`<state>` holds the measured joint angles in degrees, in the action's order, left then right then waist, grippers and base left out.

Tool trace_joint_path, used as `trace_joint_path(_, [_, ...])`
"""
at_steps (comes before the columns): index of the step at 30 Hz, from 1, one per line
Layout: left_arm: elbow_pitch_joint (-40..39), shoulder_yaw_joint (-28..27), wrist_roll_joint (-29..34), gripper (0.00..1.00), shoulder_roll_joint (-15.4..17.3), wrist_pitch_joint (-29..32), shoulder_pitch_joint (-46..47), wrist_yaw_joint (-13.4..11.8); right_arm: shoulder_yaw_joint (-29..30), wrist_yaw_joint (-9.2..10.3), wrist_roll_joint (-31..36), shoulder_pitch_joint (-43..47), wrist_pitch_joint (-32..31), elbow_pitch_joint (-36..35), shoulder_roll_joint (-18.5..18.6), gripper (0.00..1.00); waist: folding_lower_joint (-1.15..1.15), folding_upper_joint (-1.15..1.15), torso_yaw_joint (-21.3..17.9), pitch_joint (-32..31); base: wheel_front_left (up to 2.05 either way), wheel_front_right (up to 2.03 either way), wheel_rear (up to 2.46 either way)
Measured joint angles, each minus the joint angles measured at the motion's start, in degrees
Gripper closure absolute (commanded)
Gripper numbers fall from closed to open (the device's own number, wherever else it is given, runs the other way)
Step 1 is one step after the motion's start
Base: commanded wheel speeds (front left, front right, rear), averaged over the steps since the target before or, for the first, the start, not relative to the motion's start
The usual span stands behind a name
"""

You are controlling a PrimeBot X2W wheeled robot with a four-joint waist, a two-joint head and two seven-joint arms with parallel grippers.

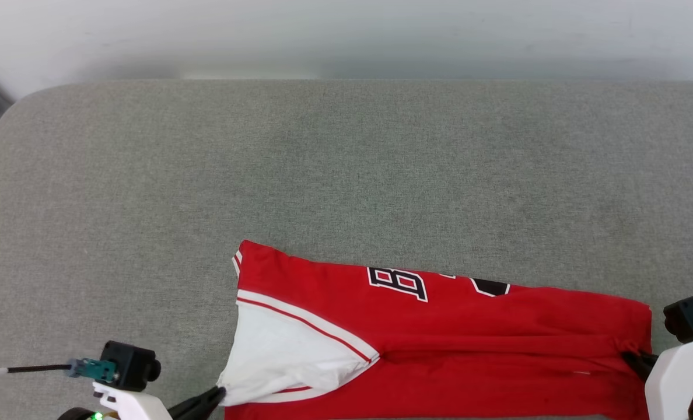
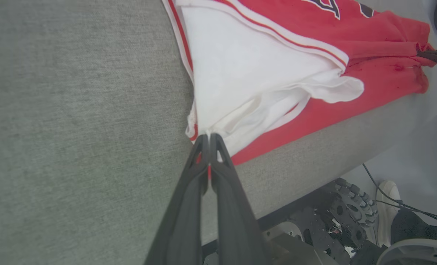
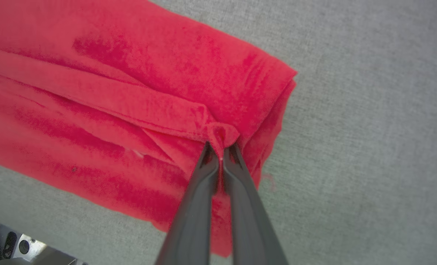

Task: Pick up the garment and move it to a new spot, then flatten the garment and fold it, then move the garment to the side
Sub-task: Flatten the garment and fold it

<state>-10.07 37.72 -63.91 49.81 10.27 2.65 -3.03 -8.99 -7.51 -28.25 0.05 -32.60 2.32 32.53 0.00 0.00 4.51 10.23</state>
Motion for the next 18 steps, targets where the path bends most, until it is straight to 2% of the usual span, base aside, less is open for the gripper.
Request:
trace_joint_path(6, [3.63, 2.67, 0.93, 1.00, -2.77, 1.18, 1.19, 1.83, -3.05, 0.00, 0.99, 0.02, -0.77, 0.24, 3.39, 1.00, 0.00, 0.00, -0.08, 0.59, 0.00, 0.00, 0.00])
trace_joint_path(13, [7.79, 4.66, 3.32, 1.00, -4.64, 1.70, 2.87, 2.52, -6.17, 0.01, 1.58, -0.65, 0.33, 1.30, 4.04, 1.00, 0.00, 0.00, -0.40, 0.89, 0.00, 0.00, 0.00])
trace_joint_path(14, [8.22, 4.89, 3.53, 1.00, -4.89, 1.71, 2.98, 2.58, -6.52, 0.01, 1.53, -0.88, 0.40, 1.41, 4.03, 0.97, 0.00, 0.00, -0.42, 0.87, 0.00, 0.00, 0.00])
trace_joint_path(15, [8.64, 5.09, 3.78, 1.00, -5.12, 1.71, 3.06, 2.67, -6.86, 0.01, 1.49, -0.99, 0.60, 1.44, 4.03, 0.55, 0.00, 0.00, -0.45, 0.84, 0.00, 0.00, 0.00])
trace_joint_path(16, [8.96, 5.30, 3.86, 1.00, -5.36, 1.69, 3.21, 2.88, -7.12, 0.01, 1.49, -1.09, 0.91, 1.51, 3.98, 0.00, 0.00, 0.00, -0.48, 0.76, 0.00, 0.00, 0.00])
trace_joint_path(17, [9.36, 5.45, 3.92, 0.76, -5.58, 1.67, 3.37, 2.98, -7.20, 0.01, 1.49, -1.24, 1.18, 1.65, 3.87, 0.00, 0.00, 0.00, -0.51, 0.62, 0.00, 0.00, 0.00])
trace_joint_path(18, [9.64, 5.55, 4.08, 0.27, -5.78, 1.38, 3.42, 3.01, -7.26, 0.01, 1.45, -1.32, 1.47, 1.68, 3.82, 0.00, 0.00, 0.00, -0.53, 0.40, 0.00, 0.00, 0.00])
